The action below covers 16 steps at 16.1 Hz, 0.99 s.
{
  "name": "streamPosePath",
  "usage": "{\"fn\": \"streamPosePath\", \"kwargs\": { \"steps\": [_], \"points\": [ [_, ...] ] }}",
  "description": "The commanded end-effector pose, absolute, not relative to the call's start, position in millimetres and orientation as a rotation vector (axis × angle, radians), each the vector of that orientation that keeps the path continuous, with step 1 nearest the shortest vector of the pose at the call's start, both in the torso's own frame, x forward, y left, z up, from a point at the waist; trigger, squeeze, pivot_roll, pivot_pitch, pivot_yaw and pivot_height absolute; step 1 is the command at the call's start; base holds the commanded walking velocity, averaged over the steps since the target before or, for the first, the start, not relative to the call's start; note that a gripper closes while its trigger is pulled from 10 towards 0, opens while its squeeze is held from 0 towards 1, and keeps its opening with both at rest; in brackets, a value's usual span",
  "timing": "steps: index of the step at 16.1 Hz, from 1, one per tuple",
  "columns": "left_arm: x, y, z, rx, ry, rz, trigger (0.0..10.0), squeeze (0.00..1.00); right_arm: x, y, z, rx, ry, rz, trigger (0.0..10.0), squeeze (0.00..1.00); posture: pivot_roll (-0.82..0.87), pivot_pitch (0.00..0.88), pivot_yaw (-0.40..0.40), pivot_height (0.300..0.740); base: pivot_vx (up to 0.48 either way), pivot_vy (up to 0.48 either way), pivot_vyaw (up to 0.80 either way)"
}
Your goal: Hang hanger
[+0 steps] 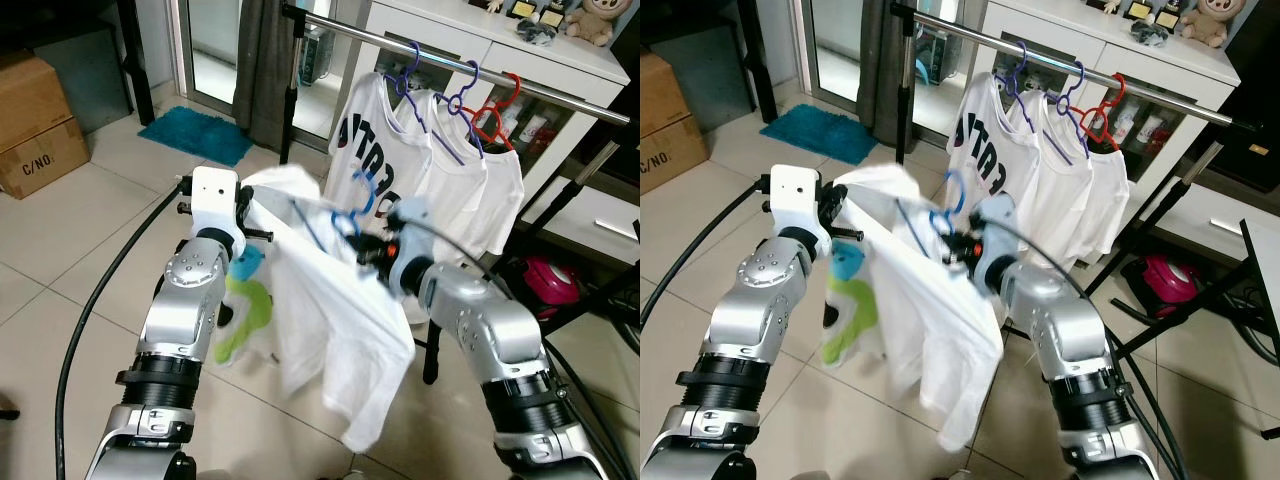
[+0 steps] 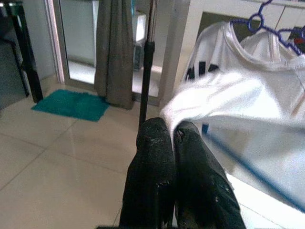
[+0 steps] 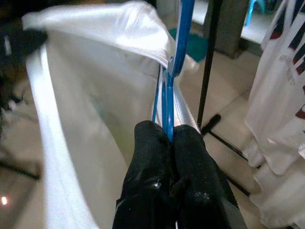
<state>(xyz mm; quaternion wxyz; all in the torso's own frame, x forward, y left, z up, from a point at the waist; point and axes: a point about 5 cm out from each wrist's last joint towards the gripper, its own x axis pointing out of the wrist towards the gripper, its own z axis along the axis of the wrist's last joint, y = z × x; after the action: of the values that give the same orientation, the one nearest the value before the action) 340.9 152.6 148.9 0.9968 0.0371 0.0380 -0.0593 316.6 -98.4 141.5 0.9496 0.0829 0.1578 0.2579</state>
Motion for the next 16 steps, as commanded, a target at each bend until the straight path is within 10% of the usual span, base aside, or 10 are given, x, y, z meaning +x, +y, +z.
{"fn": "streamPosePath", "kwargs": {
  "steps": [1, 6, 9, 16],
  "points": [
    [341.5, 147.4, 147.2, 0.088, 0.092, -0.13, 0.0, 0.0, 320.6, -110.3, 150.4, 0.181, 0.276, 0.482, 10.0, 0.0, 0.0, 0.0, -0.163, 0.74, 0.0, 0.0, 0.0],
    [329.4, 116.6, 126.4, 0.093, 0.208, -0.361, 0.0, 0.0, 326.4, -111.2, 161.5, 0.236, 0.209, 0.453, 10.0, 0.0, 0.0, 0.0, -0.164, 0.74, 0.0, 0.0, 0.0],
    [335.8, 118.2, 142.2, 0.068, 0.111, -0.326, 0.0, 0.0, 317.5, -110.0, 137.5, -0.032, 0.324, 0.525, 10.0, 0.0, 0.0, 0.0, -0.166, 0.74, 0.0, 0.0, 0.0],
    [342.3, 134.8, 151.9, 0.058, 0.056, -0.197, 0.0, 0.0, 314.9, -99.9, 156.6, 0.142, 0.226, 0.609, 10.0, 0.0, -0.01, 0.0, -0.174, 0.74, 0.0, 0.0, 0.0]
  ]
}}
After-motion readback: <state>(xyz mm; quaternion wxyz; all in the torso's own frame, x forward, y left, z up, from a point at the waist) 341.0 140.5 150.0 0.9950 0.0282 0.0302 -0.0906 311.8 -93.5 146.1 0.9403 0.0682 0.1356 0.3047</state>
